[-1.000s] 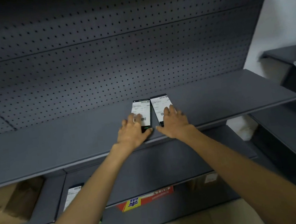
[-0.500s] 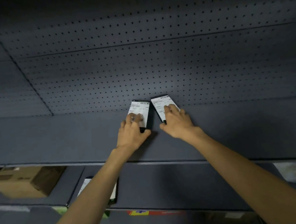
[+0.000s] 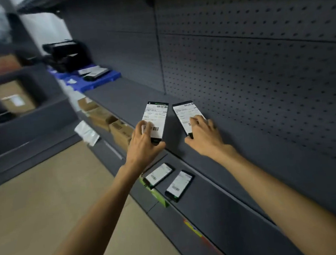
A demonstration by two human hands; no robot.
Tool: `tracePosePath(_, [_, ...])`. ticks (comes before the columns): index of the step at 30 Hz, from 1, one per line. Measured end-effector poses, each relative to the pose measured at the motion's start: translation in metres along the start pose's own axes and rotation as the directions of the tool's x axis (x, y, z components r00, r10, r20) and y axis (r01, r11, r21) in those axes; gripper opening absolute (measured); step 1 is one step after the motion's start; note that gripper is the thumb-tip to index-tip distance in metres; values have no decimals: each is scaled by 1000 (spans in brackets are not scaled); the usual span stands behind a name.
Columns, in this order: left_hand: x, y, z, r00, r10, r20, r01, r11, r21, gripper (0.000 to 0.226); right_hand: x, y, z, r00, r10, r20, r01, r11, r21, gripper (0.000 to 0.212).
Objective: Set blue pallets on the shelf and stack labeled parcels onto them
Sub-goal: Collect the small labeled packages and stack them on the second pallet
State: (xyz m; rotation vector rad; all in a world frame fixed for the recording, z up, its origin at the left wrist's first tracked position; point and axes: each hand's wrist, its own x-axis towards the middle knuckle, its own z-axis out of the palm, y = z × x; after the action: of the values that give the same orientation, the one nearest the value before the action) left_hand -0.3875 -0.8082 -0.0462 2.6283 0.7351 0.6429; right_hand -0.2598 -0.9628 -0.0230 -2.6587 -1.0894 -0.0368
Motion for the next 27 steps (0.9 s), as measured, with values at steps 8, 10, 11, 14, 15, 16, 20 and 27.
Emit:
tracePosePath(8, [-44, -79, -39, 960, -230, -159, 242, 968, 61, 77, 25, -84, 40, 943, -328, 48, 326, 944, 44, 63])
tracePosePath(10, [-47, -99, -50, 948, -260, -184, 275, 959, 62, 81, 34, -108, 48, 924, -378, 56, 376, 925, 50, 62])
tracePosePath(11, [-46, -110, -55, 942, -274, -194, 292, 954, 67, 83, 40, -120, 52, 915, -399, 59, 397, 916, 52, 62])
tracePosePath(14, [-37, -145, -72, 927, -293, -235, 320, 943, 87, 87, 63, -159, 61, 894, -445, 58, 441, 895, 63, 60])
tracePosePath(15, [-32, -158, -78, 923, -293, -248, 325, 941, 94, 87, 72, -172, 64, 889, -454, 54, 450, 891, 65, 59])
tracePosePath(16, [-26, -171, -85, 921, -292, -260, 326, 940, 101, 88, 81, -186, 66, 886, -461, 50, 458, 887, 64, 58])
tracePosePath(20, [7, -230, -117, 912, -276, -303, 320, 941, 106, 93, 127, -249, 77, 871, -488, 55, 485, 873, 57, 61])
tracePosePath(27, [90, -358, -181, 913, -234, -335, 298, 942, 154, 94, 231, -373, 87, 873, -487, -28, 488, 870, 69, 62])
